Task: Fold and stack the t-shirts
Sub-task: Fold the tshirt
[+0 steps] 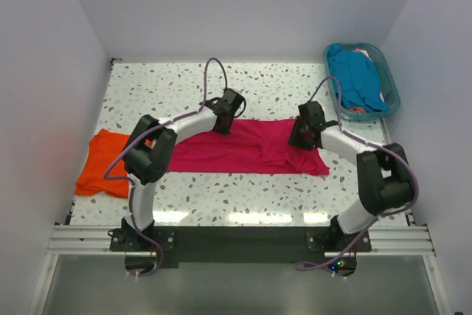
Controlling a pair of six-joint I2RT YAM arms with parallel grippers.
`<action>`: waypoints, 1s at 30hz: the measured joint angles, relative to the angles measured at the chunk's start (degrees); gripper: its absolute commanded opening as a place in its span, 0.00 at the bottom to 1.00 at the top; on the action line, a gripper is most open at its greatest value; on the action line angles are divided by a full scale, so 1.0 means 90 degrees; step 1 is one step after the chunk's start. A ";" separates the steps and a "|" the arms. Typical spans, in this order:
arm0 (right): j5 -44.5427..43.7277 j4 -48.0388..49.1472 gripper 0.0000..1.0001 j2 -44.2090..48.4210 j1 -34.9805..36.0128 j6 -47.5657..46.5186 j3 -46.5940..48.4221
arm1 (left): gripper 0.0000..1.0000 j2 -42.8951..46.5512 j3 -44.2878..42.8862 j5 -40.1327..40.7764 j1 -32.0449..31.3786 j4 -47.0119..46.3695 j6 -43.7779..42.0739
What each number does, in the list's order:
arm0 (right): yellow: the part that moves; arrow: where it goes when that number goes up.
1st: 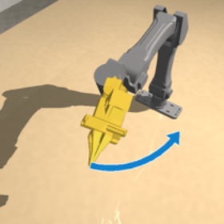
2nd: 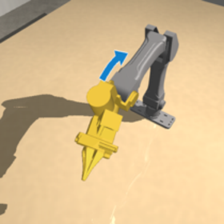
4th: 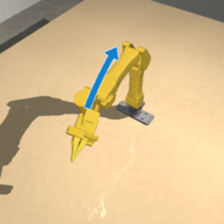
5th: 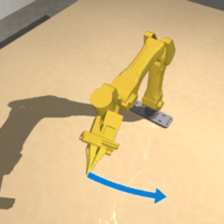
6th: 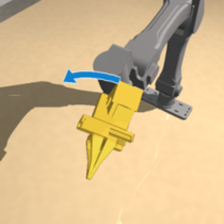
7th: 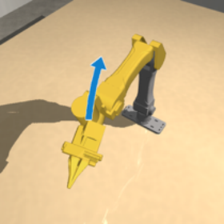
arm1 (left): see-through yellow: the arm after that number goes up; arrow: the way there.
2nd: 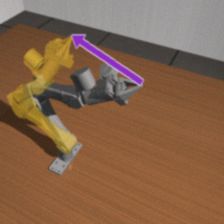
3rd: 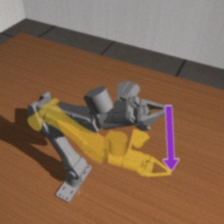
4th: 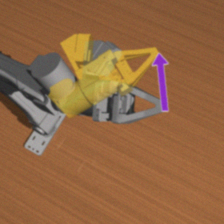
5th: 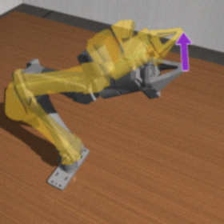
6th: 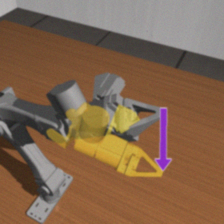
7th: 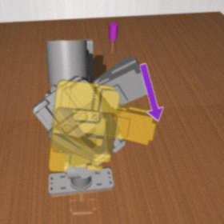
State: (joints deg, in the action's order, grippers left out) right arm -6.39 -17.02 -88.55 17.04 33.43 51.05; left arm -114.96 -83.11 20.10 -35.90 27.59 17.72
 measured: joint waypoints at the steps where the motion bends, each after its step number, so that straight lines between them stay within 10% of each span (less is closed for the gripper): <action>1: 0.0029 0.0007 0.41 -0.0274 -0.0051 0.0005 0.0017 | 0.19 -0.0155 0.0010 0.0039 0.0000 0.0075 -0.0027; 8: 0.0335 -0.0117 0.42 -0.1773 -0.0517 -0.0095 0.1426 | 0.16 -0.0345 0.0058 0.0206 -0.0036 0.0189 -0.0063; 14: 0.0401 -0.0821 0.46 -0.3995 -0.0561 -0.0563 0.4716 | 0.18 0.0073 0.0600 -0.0287 -0.0017 0.0070 0.0257; 22: 0.0884 -0.1741 0.85 -0.7237 -0.0338 -0.1421 1.0217 | 0.50 0.1258 0.2307 -0.2555 -0.0019 -0.1280 0.1885; 30: 0.0525 -0.1688 0.89 -0.6382 -0.0049 -0.1763 0.9039 | 0.58 0.1457 0.1367 -0.2096 -0.0007 -0.0794 0.1557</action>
State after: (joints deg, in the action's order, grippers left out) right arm -1.67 -32.21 -145.99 16.60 17.56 132.40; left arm -101.84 -70.81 1.23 -35.97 20.45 31.73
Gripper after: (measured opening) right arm 0.891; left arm 0.590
